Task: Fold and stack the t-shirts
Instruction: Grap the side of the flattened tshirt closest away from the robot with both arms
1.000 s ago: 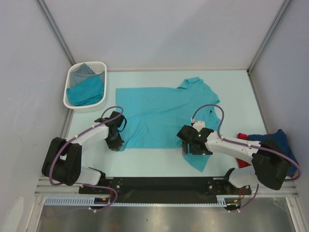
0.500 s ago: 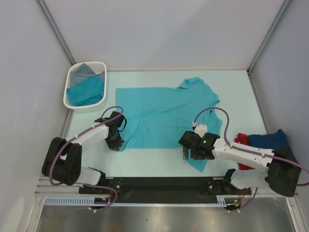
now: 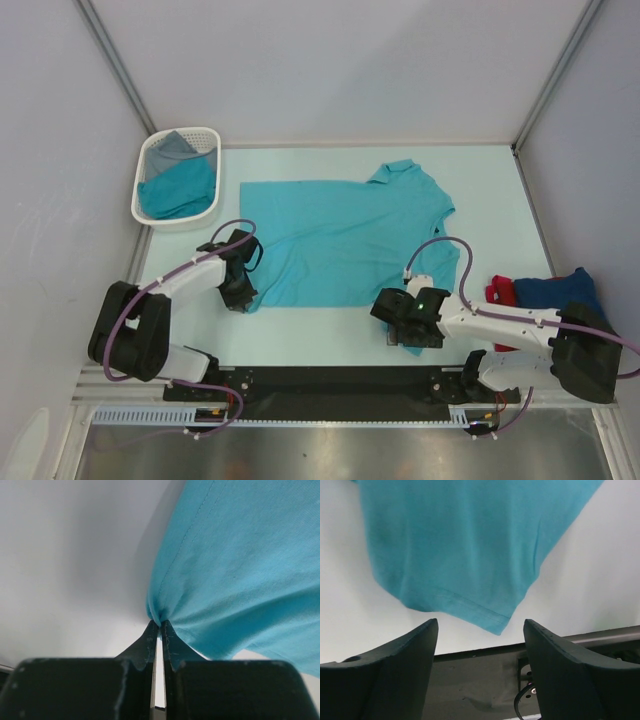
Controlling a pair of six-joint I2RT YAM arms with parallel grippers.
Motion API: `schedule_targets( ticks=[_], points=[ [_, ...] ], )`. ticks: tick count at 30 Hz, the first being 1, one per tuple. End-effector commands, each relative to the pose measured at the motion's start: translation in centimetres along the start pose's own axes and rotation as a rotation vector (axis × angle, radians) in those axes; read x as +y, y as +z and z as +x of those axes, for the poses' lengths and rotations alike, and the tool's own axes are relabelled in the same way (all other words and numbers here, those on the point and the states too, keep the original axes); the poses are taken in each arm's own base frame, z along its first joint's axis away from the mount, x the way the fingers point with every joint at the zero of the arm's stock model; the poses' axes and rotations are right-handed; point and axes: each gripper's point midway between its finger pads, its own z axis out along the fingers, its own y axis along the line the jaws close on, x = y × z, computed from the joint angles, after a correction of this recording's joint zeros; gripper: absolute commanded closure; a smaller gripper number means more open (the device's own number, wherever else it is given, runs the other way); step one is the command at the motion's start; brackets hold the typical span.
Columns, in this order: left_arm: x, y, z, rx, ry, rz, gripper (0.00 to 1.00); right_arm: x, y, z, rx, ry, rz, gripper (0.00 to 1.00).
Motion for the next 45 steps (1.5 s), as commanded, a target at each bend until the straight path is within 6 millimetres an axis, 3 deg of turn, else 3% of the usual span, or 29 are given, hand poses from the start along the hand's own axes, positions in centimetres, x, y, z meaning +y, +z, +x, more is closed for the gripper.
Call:
schedule_targets(
  ticks=[1,6,14,24,39,45],
  points=[
    [-0.4,-0.2,-0.5,-0.006,0.008,0.012,0.93,-0.9,0.5,0.5,0.011,0.072,0.027,0.28],
    [-0.5,-0.2,-0.5,-0.006,0.012,0.019,0.94,-0.5,0.9,-0.1,0.007,0.098,0.021,0.3],
    [-0.5,-0.3,-0.4,-0.007,0.013,0.022,0.94,2.7,-1.0,-3.3,-0.1,0.058,-0.043,0.28],
    [-0.4,-0.3,-0.3,-0.008,0.008,0.025,0.95,3.1,0.5,-2.5,-0.052,0.019,-0.017,0.33],
    [-0.5,-0.1,-0.3,-0.002,0.015,0.021,0.96,2.2,1.7,-1.4,0.004,0.026,0.012,0.59],
    [-0.5,-0.1,-0.3,-0.001,0.012,0.019,0.97,2.1,1.6,-1.2,0.01,0.022,0.015,0.58]
  ],
)
